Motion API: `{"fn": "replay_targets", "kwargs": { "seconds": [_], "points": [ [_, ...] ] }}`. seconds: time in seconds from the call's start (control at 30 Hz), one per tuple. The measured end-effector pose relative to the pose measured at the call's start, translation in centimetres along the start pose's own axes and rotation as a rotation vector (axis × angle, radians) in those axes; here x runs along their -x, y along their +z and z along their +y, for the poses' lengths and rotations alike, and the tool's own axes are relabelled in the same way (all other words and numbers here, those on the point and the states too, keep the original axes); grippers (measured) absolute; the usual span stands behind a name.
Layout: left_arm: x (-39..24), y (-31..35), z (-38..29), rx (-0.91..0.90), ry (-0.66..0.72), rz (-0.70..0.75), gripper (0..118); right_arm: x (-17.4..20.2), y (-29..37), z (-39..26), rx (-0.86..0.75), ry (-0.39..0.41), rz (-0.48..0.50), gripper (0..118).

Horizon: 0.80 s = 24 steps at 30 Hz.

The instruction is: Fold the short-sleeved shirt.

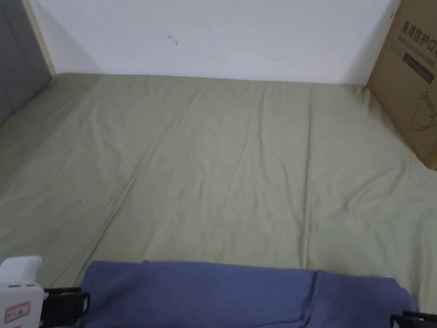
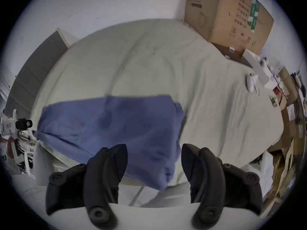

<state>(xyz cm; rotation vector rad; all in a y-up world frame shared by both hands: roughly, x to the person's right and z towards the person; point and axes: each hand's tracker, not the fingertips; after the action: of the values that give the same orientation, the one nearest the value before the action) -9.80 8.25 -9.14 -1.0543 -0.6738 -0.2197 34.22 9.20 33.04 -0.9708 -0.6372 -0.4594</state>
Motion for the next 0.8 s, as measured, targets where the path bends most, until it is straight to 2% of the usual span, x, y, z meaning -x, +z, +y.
{"fn": "replay_targets", "kwargs": {
  "seconds": [0.03, 0.07, 0.1, 0.13, 0.17, 0.2, 0.3, 0.37, 0.47, 0.5, 0.57, 0.63, 0.67, 0.8],
  "points": [
    [-0.4, 0.3, 0.3, -0.022, 0.002, -0.024, 84, 0.7, 0.1, 0.6, -0.019, -0.004, 0.017, 67],
    [-1.2, 0.8, 0.6, -0.037, 0.007, -0.055, 62, 1.5, 0.2, 1.2, -0.044, 0.005, 0.030, 58],
    [-1.8, 1.0, 0.8, -0.039, 0.010, -0.090, 40, 2.7, 0.0, 1.9, -0.068, 0.028, 0.045, 38],
    [-2.1, 0.9, 0.8, -0.043, 0.015, -0.113, 28, 3.7, -0.3, 2.3, -0.077, 0.040, 0.054, 28],
    [-2.5, 0.5, 0.8, -0.044, 0.019, -0.130, 28, 4.9, -1.0, 2.7, -0.084, 0.053, 0.059, 28],
    [-2.9, -0.1, 0.4, -0.035, 0.020, -0.119, 0, 6.3, -1.9, 2.9, -0.089, 0.061, 0.059, 0],
    [-3.6, -0.8, -0.7, -0.007, 0.035, -0.160, 0, 10.4, -4.0, 3.4, -0.041, 0.114, 0.137, 0],
    [-3.3, -0.7, -1.3, -0.027, 0.092, -0.186, 0, 13.3, -4.8, 3.3, -0.048, 0.141, 0.130, 0],
    [-1.0, -0.1, -1.9, -0.077, 0.208, -0.260, 0, 16.6, -5.7, 3.3, -0.029, 0.191, 0.186, 0],
    [0.1, 0.2, -2.2, -0.087, 0.249, -0.280, 7, 17.6, -6.0, 3.2, -0.017, 0.207, 0.205, 0],
    [1.7, 0.3, -2.5, -0.091, 0.297, -0.287, 60, 18.9, -6.3, 3.2, -0.009, 0.224, 0.219, 0],
    [2.8, 0.1, -3.2, -0.068, 0.301, -0.275, 105, 20.2, -6.7, 3.0, 0.002, 0.240, 0.231, 0],
    [3.3, -0.2, -3.6, -0.052, 0.313, -0.272, 113, 20.5, -6.8, 3.0, 0.010, 0.248, 0.240, 0],
    [4.9, -1.7, -5.6, -0.008, 0.474, -0.353, 114, 21.7, -7.4, 2.9, 0.033, 0.269, 0.259, 0]
  ]
}}
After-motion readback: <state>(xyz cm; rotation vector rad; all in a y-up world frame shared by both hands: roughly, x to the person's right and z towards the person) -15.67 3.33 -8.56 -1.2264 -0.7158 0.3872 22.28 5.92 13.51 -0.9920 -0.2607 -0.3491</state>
